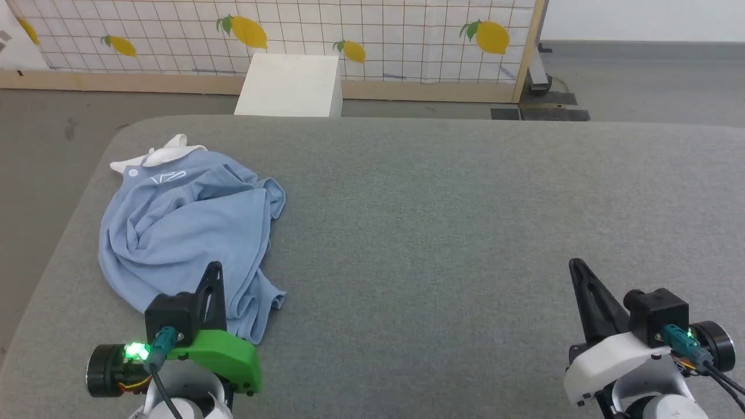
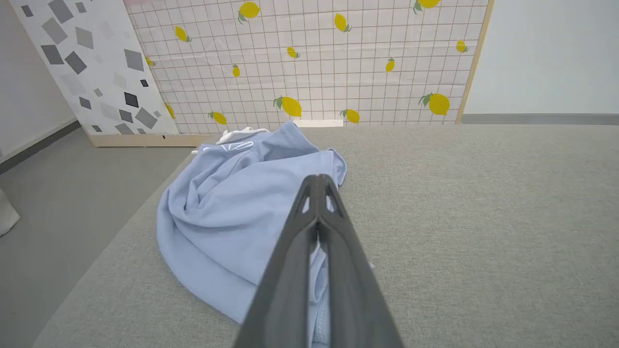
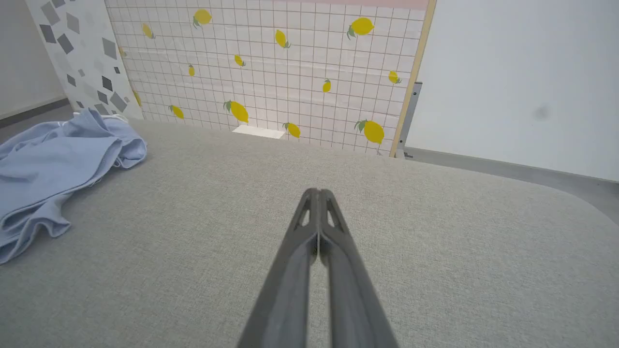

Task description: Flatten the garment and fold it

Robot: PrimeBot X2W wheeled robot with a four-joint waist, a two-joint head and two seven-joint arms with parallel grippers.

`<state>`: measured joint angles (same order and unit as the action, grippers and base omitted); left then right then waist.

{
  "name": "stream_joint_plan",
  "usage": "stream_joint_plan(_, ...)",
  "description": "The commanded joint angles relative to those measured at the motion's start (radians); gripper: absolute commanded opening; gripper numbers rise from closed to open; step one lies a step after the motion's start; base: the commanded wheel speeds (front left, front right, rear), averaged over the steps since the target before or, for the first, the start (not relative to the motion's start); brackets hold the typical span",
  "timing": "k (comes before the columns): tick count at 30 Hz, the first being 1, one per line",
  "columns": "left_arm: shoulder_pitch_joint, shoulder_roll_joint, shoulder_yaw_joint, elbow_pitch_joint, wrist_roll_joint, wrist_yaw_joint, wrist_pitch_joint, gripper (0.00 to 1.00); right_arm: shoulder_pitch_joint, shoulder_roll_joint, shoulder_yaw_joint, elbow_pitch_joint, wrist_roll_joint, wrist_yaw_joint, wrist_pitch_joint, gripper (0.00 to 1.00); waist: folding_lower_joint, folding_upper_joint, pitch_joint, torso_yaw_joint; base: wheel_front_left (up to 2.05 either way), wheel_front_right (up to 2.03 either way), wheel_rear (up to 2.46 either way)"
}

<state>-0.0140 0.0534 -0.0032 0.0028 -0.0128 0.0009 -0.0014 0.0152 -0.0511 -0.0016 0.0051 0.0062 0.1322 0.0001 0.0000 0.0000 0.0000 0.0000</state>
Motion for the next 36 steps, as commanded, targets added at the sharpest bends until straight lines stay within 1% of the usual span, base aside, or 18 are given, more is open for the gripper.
stream_joint_plan(1,0.014,-0.003,0.003,-0.003,0.013,-0.001,0.001,0.0,-0.015,0.001,0.002,-0.005,-0.006,-0.002,0.0,0.0,0.0,0.0,0.0,0.0,0.0,0.0,0.0)
stream_joint_plan(36,0.014,-0.003,0.003,-0.003,0.013,-0.001,0.001,0.0,-0.015,0.001,0.002,-0.005,-0.006,-0.002,0.0,0.0,0.0,0.0,0.0,0.0,0.0,0.0,0.0)
